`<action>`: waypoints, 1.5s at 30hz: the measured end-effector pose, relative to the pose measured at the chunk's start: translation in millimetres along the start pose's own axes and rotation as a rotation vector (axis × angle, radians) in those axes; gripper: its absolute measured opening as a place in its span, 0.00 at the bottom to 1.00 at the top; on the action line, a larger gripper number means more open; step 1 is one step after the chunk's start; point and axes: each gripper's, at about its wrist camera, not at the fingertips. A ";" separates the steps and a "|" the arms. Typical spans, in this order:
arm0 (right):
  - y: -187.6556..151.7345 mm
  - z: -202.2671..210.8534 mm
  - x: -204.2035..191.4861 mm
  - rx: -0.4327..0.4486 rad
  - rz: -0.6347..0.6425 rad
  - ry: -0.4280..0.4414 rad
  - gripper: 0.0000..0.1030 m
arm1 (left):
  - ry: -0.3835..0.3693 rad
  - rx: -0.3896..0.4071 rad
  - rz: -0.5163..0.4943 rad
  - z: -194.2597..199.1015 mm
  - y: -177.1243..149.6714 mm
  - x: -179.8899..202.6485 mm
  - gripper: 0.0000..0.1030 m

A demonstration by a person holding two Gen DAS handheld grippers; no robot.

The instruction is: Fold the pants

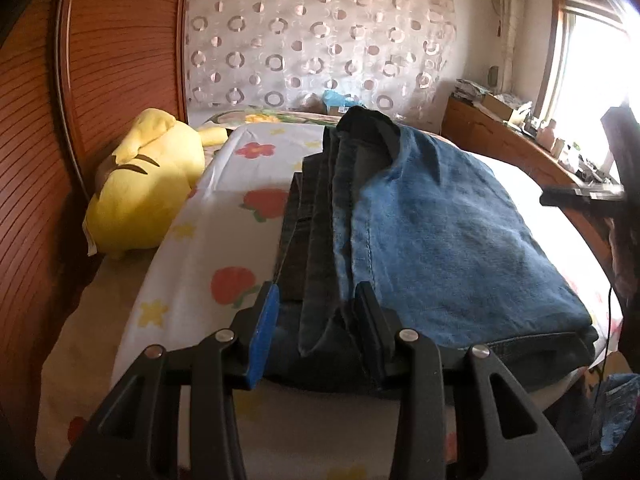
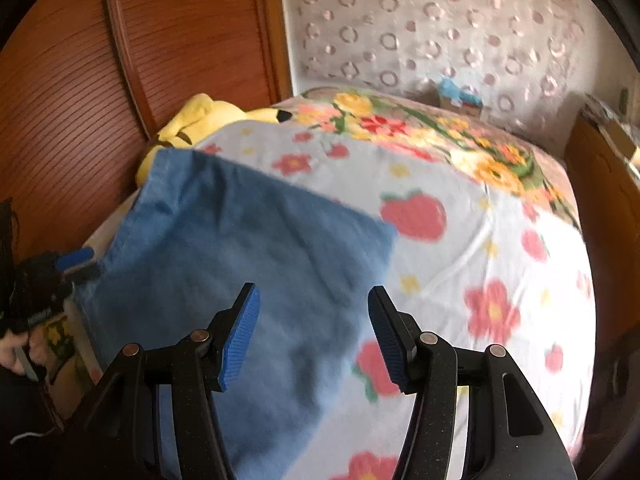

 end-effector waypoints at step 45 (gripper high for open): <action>-74.2 -22.7 -13.0 0.002 -0.173 0.124 0.40 | -0.141 -0.054 -0.230 -20.1 -11.2 88.1 0.41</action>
Point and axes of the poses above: each gripper's, at about its wrist camera, not at the fingertips, and z roughly against the way its jaws point, x to its right, y to its top, and after that the axes turned 5 degrees about -x, right-handed
